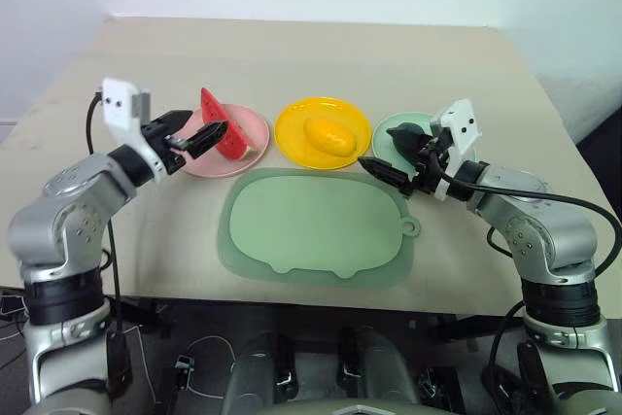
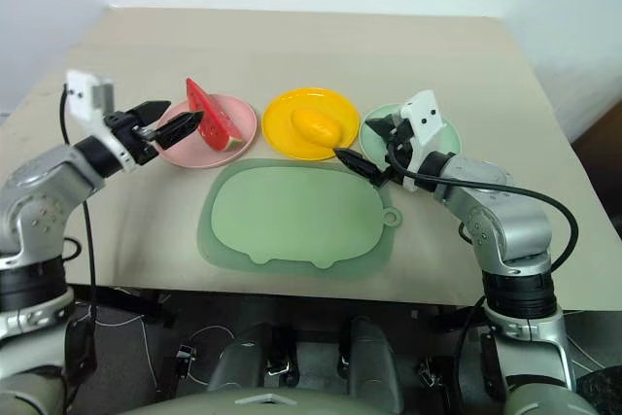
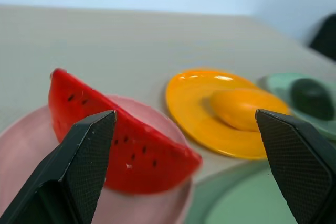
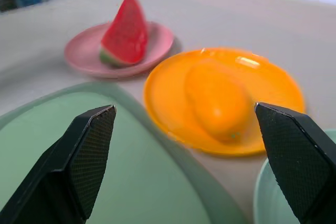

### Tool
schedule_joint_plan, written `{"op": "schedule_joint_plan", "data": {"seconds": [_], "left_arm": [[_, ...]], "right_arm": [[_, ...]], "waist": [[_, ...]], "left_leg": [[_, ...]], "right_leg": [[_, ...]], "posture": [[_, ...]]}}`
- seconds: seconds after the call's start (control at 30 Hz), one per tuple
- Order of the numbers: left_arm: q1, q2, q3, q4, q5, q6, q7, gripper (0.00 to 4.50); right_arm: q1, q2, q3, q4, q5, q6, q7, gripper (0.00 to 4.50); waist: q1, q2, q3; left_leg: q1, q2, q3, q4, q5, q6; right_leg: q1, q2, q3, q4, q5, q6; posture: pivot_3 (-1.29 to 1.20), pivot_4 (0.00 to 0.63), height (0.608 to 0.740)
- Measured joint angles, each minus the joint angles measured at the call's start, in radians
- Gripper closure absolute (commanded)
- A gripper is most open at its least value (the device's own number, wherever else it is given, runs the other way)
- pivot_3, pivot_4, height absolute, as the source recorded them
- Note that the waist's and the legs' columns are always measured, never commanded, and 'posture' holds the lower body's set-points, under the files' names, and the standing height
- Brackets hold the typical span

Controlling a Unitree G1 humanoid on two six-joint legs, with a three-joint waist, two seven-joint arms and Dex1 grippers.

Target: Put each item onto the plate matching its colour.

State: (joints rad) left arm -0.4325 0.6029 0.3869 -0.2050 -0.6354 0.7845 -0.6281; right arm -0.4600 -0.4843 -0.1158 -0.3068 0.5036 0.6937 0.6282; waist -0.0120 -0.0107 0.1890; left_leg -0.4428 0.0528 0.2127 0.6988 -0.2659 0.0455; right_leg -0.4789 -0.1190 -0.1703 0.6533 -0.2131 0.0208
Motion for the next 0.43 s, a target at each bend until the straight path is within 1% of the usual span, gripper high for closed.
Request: {"op": "schedule_joint_plan", "data": {"seconds": [0.07, 0.17, 0.27, 0.37, 0.43], "left_arm": [[0.043, 0.023, 0.023, -0.010, -0.010, -0.047, -0.050, 0.04], [0.116, 0.027, 0.047, -0.010, -0.021, -0.126, -0.127, 0.04], [0.181, 0.015, 0.057, -0.013, -0.054, -0.192, -0.211, 0.04], [0.252, 0.010, 0.047, -0.009, -0.030, -0.295, -0.278, 0.04], [0.279, 0.006, 0.024, -0.008, -0.026, -0.325, -0.307, 0.04]], "right_arm": [[0.015, 0.028, -0.016, -0.028, 0.034, -0.008, -0.011, 0.00], [0.043, 0.030, -0.026, -0.063, 0.067, -0.004, -0.016, 0.00], [0.102, 0.010, -0.031, -0.091, 0.076, 0.001, -0.016, 0.00], [0.173, -0.011, -0.051, -0.129, 0.093, 0.028, -0.029, 0.00], [0.190, -0.021, -0.054, -0.149, 0.102, 0.042, -0.041, 0.00]], "waist": [[0.000, 0.000, 0.000], [0.000, 0.000, 0.000], [0.002, 0.000, 0.000], [-0.001, 0.000, 0.000], [-0.002, 0.001, 0.000]], "left_leg": [[0.000, 0.000, 0.000, 0.000, 0.000, 0.000], [0.000, -0.001, 0.000, -0.001, 0.000, 0.000], [-0.001, -0.001, 0.000, -0.001, -0.001, 0.001], [-0.001, 0.000, 0.000, -0.002, -0.001, 0.001], [-0.001, 0.000, 0.000, -0.002, -0.001, 0.001]], "right_leg": [[0.000, 0.000, 0.000, -0.001, 0.000, 0.000], [0.001, -0.001, 0.000, -0.004, 0.000, -0.001], [0.000, -0.001, 0.000, -0.005, 0.000, -0.002], [0.000, -0.001, 0.000, -0.004, -0.001, -0.002], [0.000, -0.001, 0.000, -0.004, -0.002, -0.004]], "posture": [[0.00, 0.150, 0.696], [0.00, 0.150, 0.696], [0.00, 0.150, 0.696], [0.00, 0.150, 0.696], [0.00, 0.150, 0.696]]}}
